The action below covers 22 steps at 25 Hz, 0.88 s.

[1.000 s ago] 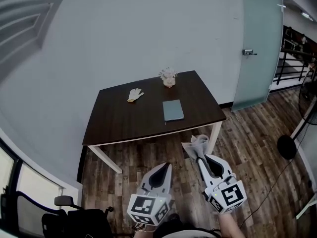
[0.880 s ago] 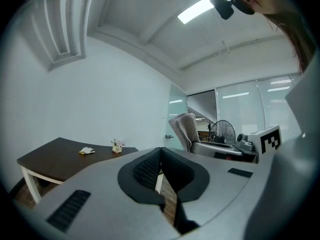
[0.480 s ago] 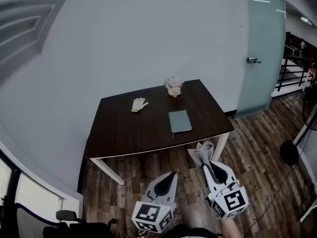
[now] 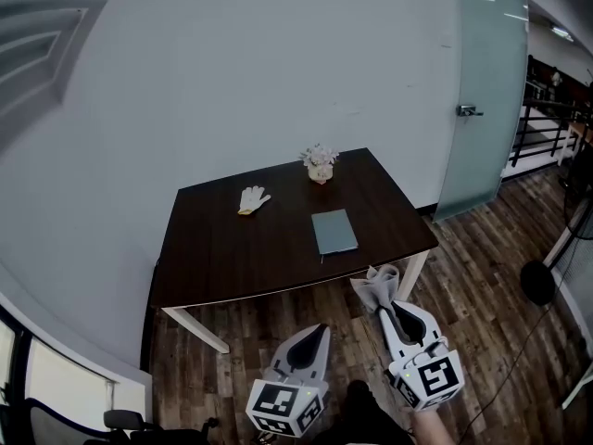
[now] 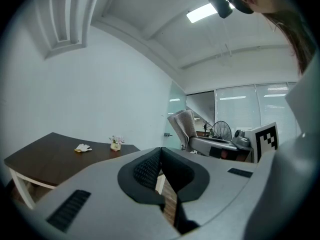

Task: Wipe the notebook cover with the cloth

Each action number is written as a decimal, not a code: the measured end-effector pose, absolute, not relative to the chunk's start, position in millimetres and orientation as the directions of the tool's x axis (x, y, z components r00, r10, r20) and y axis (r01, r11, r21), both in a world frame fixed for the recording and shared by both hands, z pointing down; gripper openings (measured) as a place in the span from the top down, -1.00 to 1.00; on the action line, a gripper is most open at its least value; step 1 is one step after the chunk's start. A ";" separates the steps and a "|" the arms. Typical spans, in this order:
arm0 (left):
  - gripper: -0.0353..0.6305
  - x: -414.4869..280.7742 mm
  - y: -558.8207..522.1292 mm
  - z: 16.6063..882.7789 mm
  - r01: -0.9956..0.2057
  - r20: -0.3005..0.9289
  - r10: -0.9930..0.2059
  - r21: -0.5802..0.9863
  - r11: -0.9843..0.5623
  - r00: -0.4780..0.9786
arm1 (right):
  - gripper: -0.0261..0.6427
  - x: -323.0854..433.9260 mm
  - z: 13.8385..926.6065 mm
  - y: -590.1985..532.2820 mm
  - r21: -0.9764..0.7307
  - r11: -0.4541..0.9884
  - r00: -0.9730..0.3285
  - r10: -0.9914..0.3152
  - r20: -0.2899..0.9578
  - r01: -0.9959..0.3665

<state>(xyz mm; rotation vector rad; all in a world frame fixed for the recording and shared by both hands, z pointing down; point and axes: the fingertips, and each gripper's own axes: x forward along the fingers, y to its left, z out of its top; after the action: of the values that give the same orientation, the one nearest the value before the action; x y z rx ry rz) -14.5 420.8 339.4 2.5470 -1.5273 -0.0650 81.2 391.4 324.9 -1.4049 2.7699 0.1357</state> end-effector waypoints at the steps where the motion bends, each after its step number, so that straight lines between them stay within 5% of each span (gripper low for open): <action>1: 0.84 -15.0 415.7 340.1 -0.870 0.051 -0.877 0.170 -0.463 0.477 | 0.80 80.5 325.0 386.6 0.064 0.587 -0.590 -0.805 -0.068 -0.807; 22: 0.84 -3.4 240.3 343.7 -0.873 0.073 -0.879 0.187 -0.452 0.471 | 0.79 81.1 331.6 217.5 0.078 0.632 -0.636 -0.768 -0.072 -0.771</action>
<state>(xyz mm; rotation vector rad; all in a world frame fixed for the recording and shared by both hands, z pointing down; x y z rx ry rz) -3.4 240.3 343.7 2.5189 -1.5206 -0.0505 81.1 217.5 331.6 -1.3250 2.8084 0.1581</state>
